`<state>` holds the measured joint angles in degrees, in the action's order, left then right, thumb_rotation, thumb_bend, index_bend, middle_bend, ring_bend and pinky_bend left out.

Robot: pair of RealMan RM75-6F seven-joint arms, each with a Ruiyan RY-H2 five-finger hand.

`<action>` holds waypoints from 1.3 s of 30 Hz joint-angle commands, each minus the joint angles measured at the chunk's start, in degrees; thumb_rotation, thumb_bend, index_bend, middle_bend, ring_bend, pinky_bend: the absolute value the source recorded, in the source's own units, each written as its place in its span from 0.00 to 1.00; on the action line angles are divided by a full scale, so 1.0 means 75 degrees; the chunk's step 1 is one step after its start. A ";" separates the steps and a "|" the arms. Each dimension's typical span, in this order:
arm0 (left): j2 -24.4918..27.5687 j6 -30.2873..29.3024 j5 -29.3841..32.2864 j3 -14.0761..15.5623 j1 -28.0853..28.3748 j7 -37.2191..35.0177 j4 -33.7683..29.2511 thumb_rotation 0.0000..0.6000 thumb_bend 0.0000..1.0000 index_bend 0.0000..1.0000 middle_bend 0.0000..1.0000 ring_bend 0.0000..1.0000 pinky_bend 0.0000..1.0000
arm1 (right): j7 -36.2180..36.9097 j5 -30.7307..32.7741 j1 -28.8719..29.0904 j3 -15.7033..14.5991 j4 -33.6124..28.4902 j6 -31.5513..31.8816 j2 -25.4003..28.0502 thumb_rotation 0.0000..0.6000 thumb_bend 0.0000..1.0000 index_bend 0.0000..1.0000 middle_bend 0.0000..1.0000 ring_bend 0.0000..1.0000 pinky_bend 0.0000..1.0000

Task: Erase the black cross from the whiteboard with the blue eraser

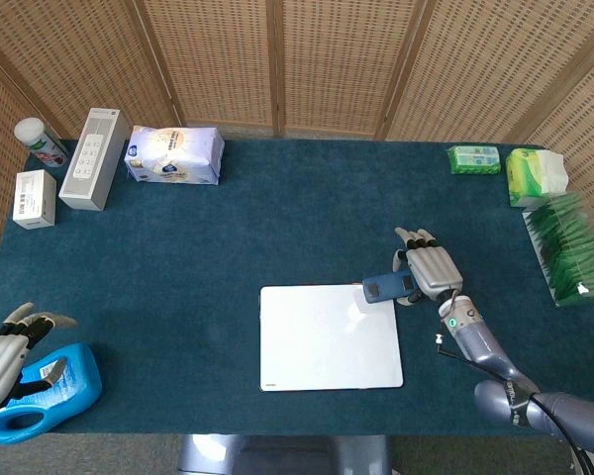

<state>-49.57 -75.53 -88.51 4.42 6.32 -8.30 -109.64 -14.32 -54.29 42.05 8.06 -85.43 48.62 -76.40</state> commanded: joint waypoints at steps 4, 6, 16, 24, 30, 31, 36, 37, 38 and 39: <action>-0.0043 0.0055 0.0028 -0.0005 0.0027 -0.0007 0.0034 1.00 0.49 0.26 0.28 0.20 0.07 | 0.0042 0.0012 -0.0031 0.0022 0.0036 -0.0006 0.0042 1.00 0.03 0.19 0.00 0.00 0.00; -0.0065 0.0065 0.0043 -0.0009 0.0031 -0.0023 0.0056 1.00 0.49 0.26 0.28 0.20 0.07 | 0.0059 0.0016 -0.0039 0.0026 0.0076 -0.0016 0.0045 1.00 0.03 0.18 0.00 0.00 0.00; -0.0062 0.0078 0.0080 -0.0027 0.0046 -0.0057 0.0097 1.00 0.49 0.26 0.28 0.20 0.07 | 0.0278 -0.0208 -0.0268 0.0083 -0.0181 0.0311 0.0321 1.00 0.03 0.15 0.00 0.00 0.00; -0.0156 -0.0070 0.0134 -0.0084 -0.0012 -0.0113 0.0174 1.00 0.49 0.26 0.28 0.20 0.07 | 0.0820 -0.0762 -0.0847 0.0131 -0.0779 0.1113 0.0830 1.00 0.06 0.15 0.00 0.00 0.00; -0.0242 -0.0182 0.0215 -0.0117 -0.0079 -0.0091 0.0228 1.00 0.49 0.26 0.28 0.20 0.07 | 0.1062 -0.1166 -0.1377 0.0053 -0.1160 0.1821 0.1164 1.00 0.07 0.15 0.00 0.00 0.00; -0.0260 -0.0214 0.0266 -0.0135 -0.0098 -0.0054 0.0247 1.00 0.49 0.26 0.28 0.20 0.07 | 0.1052 -0.1203 -0.1497 0.0020 -0.1233 0.1978 0.1238 1.00 0.07 0.15 0.00 0.00 0.00; -0.0560 -0.0462 0.0564 -0.0274 -0.0222 0.0286 0.0365 1.00 0.49 0.26 0.28 0.20 0.07 | 0.0654 -0.1445 -0.2056 -0.0204 -0.1479 0.2809 0.1447 1.00 0.07 0.15 0.00 0.00 0.00; -0.0649 -0.0492 0.0620 -0.0286 -0.0245 0.0426 0.0389 1.00 0.49 0.26 0.28 0.20 0.07 | 0.0558 -0.1521 -0.2185 -0.0268 -0.1514 0.3007 0.1464 1.00 0.07 0.16 0.00 0.00 0.00; -0.0737 -0.0497 0.0684 -0.0294 -0.0264 0.0524 0.0394 1.00 0.49 0.26 0.28 0.20 0.07 | 0.0477 -0.1608 -0.2336 -0.0332 -0.1548 0.3226 0.1477 1.00 0.08 0.16 0.00 0.00 0.00; -0.0786 -0.0496 0.0733 -0.0302 -0.0276 0.0548 0.0395 1.00 0.49 0.26 0.28 0.20 0.07 | 0.0435 -0.1665 -0.2446 -0.0373 -0.1569 0.3377 0.1487 1.00 0.08 0.18 0.00 0.00 0.00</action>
<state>-54.56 -78.89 -83.82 2.42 4.60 -5.03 -106.96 -9.55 -65.40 25.88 6.41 -96.43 71.32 -65.82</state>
